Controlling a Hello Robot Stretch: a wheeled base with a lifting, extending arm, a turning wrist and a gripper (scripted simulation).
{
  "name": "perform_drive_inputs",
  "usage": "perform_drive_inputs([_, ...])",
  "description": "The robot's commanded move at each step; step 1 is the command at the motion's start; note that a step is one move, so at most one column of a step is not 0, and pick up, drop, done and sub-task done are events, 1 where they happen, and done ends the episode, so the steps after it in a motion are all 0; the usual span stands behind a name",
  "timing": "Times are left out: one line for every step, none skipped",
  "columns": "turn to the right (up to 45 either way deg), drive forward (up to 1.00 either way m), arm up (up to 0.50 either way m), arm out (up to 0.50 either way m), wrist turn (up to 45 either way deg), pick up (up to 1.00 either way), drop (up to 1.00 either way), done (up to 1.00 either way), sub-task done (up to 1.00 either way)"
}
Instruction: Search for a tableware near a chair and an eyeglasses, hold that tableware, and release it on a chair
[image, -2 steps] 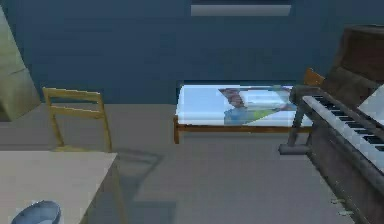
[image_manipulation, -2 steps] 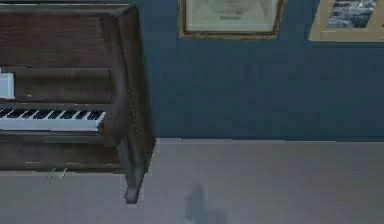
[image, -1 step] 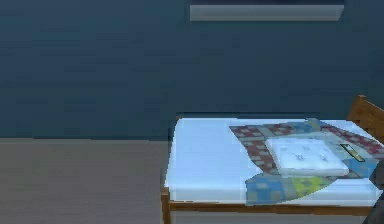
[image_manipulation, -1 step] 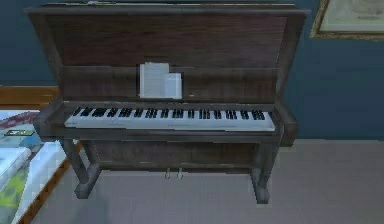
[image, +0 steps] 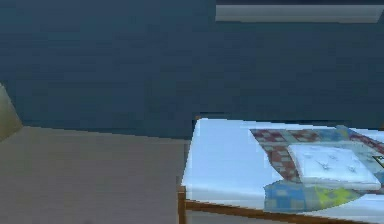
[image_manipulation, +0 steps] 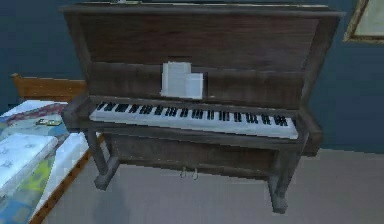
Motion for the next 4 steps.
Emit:
perform_drive_inputs([0.0,0.30,0.00,0.00,0.0,0.00,0.00,0.00,0.00])
perform_drive_inputs([45.0,0.00,0.00,0.00,0.0,0.00,0.00,0.00,0.00])
perform_drive_inputs([45.0,0.00,0.00,0.00,0.0,0.00,0.00,0.00,0.00])
perform_drive_inputs([30.0,0.00,0.00,0.00,0.0,0.00,0.00,0.00,0.00])
